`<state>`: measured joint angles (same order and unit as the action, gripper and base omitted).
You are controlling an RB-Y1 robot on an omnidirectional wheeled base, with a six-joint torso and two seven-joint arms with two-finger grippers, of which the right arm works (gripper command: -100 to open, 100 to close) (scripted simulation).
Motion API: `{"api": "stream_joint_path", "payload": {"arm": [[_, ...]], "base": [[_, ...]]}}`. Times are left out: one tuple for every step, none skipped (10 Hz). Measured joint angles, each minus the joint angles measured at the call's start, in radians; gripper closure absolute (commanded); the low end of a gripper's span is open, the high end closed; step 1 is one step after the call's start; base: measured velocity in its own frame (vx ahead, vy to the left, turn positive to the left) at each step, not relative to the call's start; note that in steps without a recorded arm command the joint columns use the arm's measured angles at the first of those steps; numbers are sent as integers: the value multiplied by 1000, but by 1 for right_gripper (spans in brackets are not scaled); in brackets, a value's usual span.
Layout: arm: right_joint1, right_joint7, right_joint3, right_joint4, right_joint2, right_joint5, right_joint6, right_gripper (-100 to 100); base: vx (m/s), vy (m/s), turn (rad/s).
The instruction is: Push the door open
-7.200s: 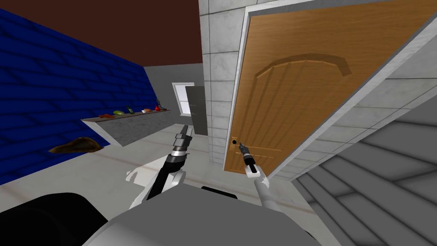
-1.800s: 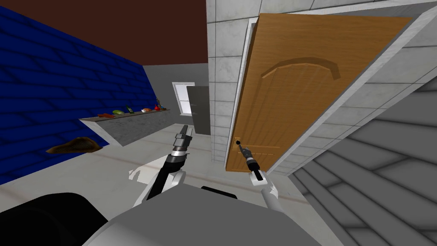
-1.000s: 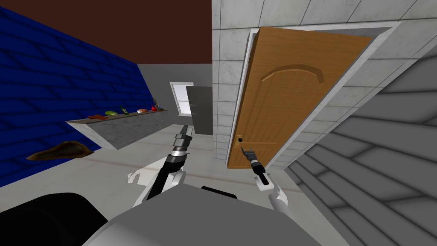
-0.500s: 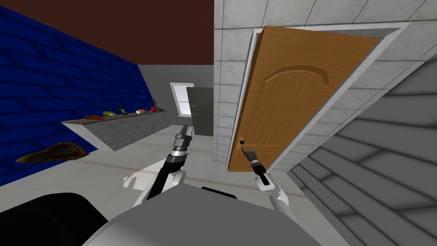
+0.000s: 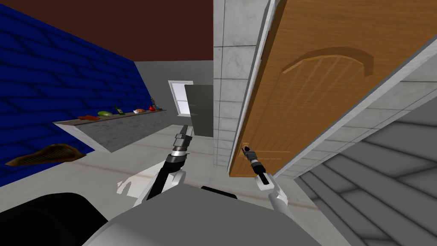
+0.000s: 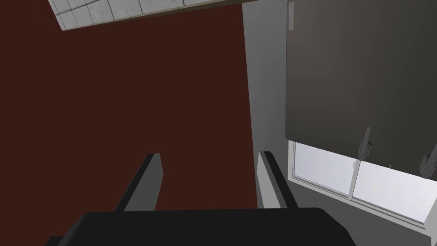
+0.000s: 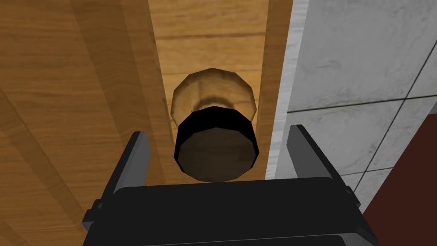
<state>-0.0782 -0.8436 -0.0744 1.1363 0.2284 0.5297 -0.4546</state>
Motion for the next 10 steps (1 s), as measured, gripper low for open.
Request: {"api": "stream_joint_path", "payload": {"arm": [[-1, -1, 0, 0, 0, 0, 0, 100], [-1, 0, 0, 0, 0, 0, 0, 100], [-1, 0, 0, 0, 0, 0, 0, 100], [-1, -1, 0, -1, 1, 1, 1, 100], [0, -1, 1, -2, 0, 1, 1, 100], [1, 0, 1, -2, 0, 1, 2, 100], [1, 0, 1, -2, 0, 1, 2, 100], [11, 16, 7, 7, 2, -16, 3, 100], [16, 35, 15, 10, 1, -31, 1, 100], [21, 54, 24, 16, 0, -47, -2, 100]], "base": [[-9, 2, -6], [-28, -2, 5], [-23, -4, 5], [-14, -3, -1], [-7, -1, -2], [0, 0, 0], [-7, -65, 105], [-30, -105, 112], [-33, -99, 96], [-30, -107, 113]]}}
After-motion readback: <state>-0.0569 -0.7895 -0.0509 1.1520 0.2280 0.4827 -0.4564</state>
